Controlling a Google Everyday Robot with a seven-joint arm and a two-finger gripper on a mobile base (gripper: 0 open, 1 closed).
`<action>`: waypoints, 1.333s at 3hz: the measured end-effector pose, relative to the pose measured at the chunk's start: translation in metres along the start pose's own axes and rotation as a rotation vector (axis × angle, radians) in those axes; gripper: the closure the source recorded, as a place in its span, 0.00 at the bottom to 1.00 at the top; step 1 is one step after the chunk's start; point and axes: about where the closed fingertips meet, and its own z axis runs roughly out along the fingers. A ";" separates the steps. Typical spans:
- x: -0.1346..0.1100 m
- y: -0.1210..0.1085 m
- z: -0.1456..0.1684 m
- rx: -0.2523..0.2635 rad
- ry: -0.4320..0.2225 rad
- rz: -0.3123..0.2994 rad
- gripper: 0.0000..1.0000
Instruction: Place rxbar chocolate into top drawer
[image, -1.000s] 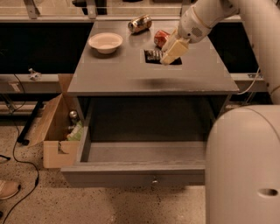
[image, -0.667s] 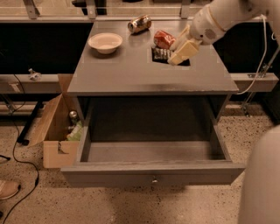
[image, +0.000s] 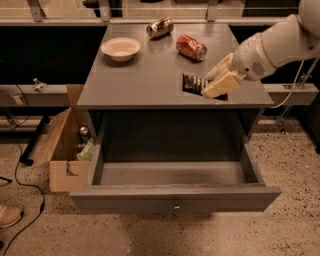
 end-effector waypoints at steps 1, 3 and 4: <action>0.028 0.030 0.021 -0.058 0.027 0.068 1.00; 0.063 0.059 0.066 -0.162 0.125 0.140 1.00; 0.065 0.060 0.069 -0.166 0.122 0.146 1.00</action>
Offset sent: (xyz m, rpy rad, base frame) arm -0.0552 0.0046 -0.1070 -0.0586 0.2690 -0.0370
